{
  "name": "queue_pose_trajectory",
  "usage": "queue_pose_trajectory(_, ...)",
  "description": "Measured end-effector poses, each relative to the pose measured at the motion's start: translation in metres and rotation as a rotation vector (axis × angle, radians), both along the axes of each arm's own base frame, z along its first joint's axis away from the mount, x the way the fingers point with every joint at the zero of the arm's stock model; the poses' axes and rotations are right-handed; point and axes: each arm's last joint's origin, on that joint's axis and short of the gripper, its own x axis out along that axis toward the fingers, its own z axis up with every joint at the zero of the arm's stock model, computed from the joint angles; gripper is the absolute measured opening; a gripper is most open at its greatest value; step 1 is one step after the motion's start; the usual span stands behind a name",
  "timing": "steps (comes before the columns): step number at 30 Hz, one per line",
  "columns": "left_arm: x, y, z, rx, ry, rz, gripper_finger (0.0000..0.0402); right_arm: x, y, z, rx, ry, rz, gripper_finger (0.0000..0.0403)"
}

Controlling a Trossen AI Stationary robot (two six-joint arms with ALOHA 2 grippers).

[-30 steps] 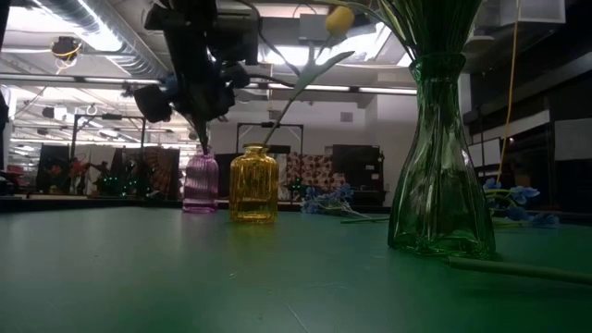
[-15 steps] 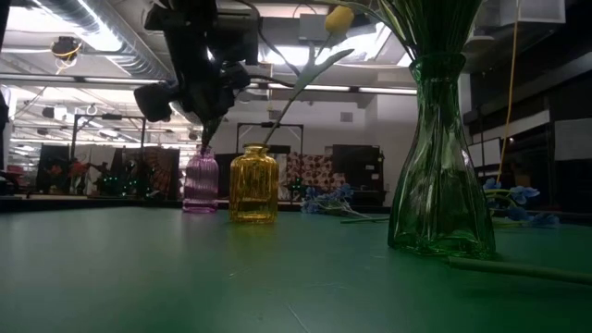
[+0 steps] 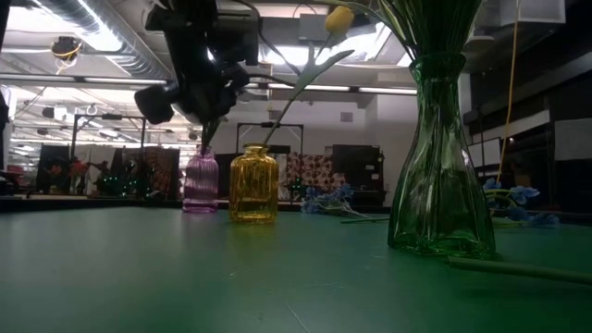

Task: Sort flowers into vase by color
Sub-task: Put the bottom blue flowers into the purple vase, then put the top blue flowers into the purple vase

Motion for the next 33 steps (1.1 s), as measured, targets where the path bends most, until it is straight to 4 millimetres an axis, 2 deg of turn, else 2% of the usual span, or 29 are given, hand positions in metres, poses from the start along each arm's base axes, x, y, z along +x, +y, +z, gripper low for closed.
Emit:
queue_pose_trajectory(13,0.0,-0.002,-0.002,-0.067,-0.029,0.003,0.0171,0.004,0.006,-0.006,0.003,0.038,0.018,0.0152)
queue_pose_trajectory(19,0.003,-0.014,-0.002,-0.06,-0.112,0.006,0.0237,0.005,0.006,-0.007,0.003,0.04,0.02,0.0152)
queue_pose_trajectory(24,0.007,-0.033,-0.002,-0.059,-0.175,-0.027,0.0261,0.005,0.006,-0.007,0.001,0.041,0.022,0.0152)
queue_pose_trajectory(33,0.01,-0.073,-0.003,-0.1,-0.309,-0.089,0.0262,0.005,0.006,-0.007,0.003,0.041,0.021,0.0152)
